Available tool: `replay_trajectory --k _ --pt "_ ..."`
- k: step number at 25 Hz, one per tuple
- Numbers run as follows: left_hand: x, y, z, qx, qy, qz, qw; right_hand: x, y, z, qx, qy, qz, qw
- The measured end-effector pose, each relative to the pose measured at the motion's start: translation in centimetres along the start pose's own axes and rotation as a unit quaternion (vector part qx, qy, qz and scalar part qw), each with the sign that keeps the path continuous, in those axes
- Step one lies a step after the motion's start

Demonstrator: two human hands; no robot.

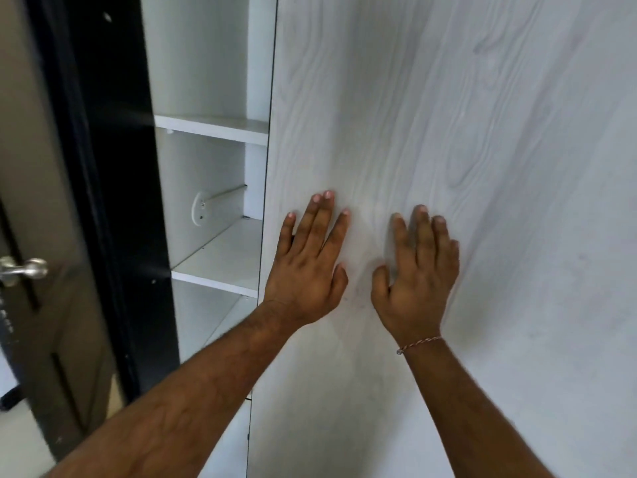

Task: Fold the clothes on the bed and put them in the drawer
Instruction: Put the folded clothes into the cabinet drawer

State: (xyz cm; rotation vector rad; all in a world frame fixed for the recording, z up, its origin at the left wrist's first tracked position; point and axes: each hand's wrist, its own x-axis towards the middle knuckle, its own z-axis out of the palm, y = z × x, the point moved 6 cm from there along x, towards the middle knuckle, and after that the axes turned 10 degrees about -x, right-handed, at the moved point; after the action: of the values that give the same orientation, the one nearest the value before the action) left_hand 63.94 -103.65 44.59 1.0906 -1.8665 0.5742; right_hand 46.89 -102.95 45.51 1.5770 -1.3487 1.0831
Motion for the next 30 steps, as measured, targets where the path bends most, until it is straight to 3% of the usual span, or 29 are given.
replay_trajectory --k 3,7,11,17,24,30 --pt "-0.1 -2.6 -1.2 0.025 0.009 -0.024 0.999 0.6 -3.0 0.4 0.025 0.006 -0.031 0.999" --pt "0.5 -4.9 -2.0 0.025 0.012 -0.038 0.999 3.2 -2.5 0.7 -0.048 0.044 0.022 0.998" --pt "1.2 -7.5 -1.6 0.032 -0.002 -0.044 0.999 3.2 -5.0 2.8 -0.081 0.036 -0.078 0.993" --pt "0.1 -12.7 -2.9 0.045 -0.009 -0.088 0.995 3.3 -10.1 4.6 -0.07 0.038 -0.088 0.993" --pt "-0.3 -13.3 -3.0 0.059 -0.032 -0.084 0.994 3.4 -11.1 4.7 -0.056 0.004 -0.076 0.995" --pt "1.1 -12.3 -3.8 0.053 0.014 -0.063 0.997 6.3 -9.5 1.3 -0.043 0.019 0.051 0.998"
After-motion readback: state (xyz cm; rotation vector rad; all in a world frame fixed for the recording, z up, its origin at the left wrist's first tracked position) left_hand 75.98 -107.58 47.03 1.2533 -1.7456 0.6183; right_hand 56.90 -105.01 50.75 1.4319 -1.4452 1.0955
